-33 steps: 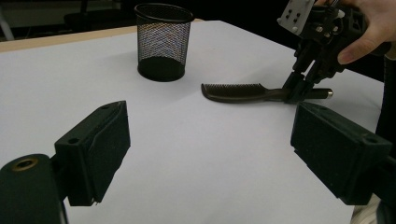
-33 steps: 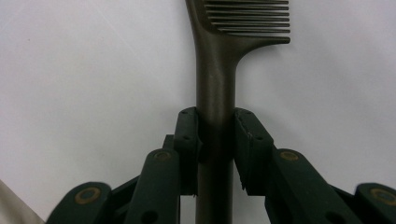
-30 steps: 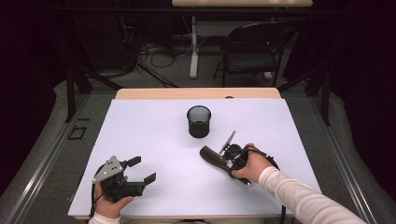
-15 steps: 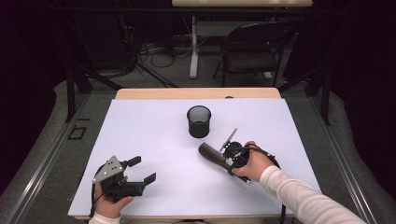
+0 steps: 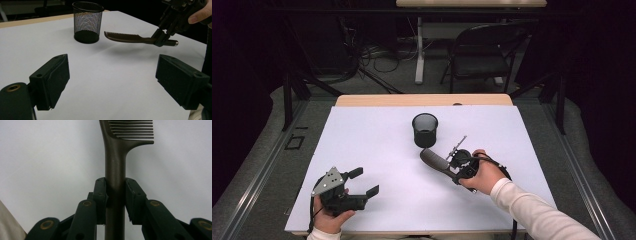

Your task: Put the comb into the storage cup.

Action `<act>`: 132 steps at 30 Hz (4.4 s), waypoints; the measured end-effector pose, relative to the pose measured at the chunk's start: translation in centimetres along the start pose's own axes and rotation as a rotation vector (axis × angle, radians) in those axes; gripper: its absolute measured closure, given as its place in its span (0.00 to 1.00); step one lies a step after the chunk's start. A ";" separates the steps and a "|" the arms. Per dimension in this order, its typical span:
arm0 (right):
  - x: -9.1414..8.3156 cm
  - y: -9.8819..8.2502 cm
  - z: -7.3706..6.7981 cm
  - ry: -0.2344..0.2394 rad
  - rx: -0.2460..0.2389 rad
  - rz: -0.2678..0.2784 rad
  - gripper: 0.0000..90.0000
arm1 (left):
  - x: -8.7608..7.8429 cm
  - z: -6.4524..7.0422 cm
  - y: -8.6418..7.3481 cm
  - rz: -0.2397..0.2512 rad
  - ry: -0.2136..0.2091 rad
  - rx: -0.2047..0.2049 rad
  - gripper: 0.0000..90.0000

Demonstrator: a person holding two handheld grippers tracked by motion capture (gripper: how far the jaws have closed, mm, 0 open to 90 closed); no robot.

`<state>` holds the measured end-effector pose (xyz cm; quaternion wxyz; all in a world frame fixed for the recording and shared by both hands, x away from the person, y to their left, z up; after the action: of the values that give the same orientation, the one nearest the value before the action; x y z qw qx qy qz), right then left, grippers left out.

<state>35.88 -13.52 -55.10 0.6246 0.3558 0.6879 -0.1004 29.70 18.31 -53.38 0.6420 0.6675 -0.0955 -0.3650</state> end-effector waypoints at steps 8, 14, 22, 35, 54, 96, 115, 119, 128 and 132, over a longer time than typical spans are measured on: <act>-0.8 0.6 -0.7 -0.003 -0.028 0.064 0.81 | 0.0 0.0 0.0 -0.002 -0.002 0.001 0.13; -1.3 1.2 -1.4 -0.008 -0.062 0.108 0.81 | 0.0 0.0 0.0 -0.002 -0.002 0.001 0.13; -1.7 2.1 -1.8 -0.040 -0.100 0.173 0.81 | 0.0 0.0 0.0 -0.001 0.001 0.000 0.13; -2.5 3.3 -2.1 -0.082 -0.139 0.292 0.81 | 0.0 0.0 0.0 0.000 0.003 -0.002 0.13; -3.8 4.3 -2.2 -0.103 -0.150 0.453 0.81 | 0.1 -0.1 -0.1 -0.002 -0.002 -0.003 0.14; -3.7 5.5 -3.6 -0.172 -0.207 0.713 0.81 | 0.4 -0.3 -0.1 0.000 0.007 -0.019 0.16; -3.2 5.0 -4.9 -0.185 -0.246 0.768 0.81 | 0.8 -1.4 3.6 0.041 0.041 -0.122 0.17; -3.2 5.0 -5.0 -0.182 -0.250 0.775 0.81 | 0.9 -1.6 4.8 0.048 0.042 -0.136 0.17; -3.1 4.9 -5.2 -0.178 -0.249 0.785 0.81 | 1.4 -1.4 6.8 0.020 0.023 -0.140 0.17; -3.1 4.9 -5.2 -0.180 -0.248 0.787 0.81 | 1.6 -1.3 7.5 0.013 0.025 -0.135 0.17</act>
<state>34.70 -8.05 -49.68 0.7110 0.5031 0.4493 0.1988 34.18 17.25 -47.12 0.6893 0.6263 -0.0672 -0.3580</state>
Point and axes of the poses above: each handheld gripper's, and its own axes: x roughly forward along the jaws, y roughly out of its top, z roughly to its right, the point moved 6 cm from there along x, roughly forward along the jaws, and after that the axes turned 11 degrees about y, right-handed, at the moved point
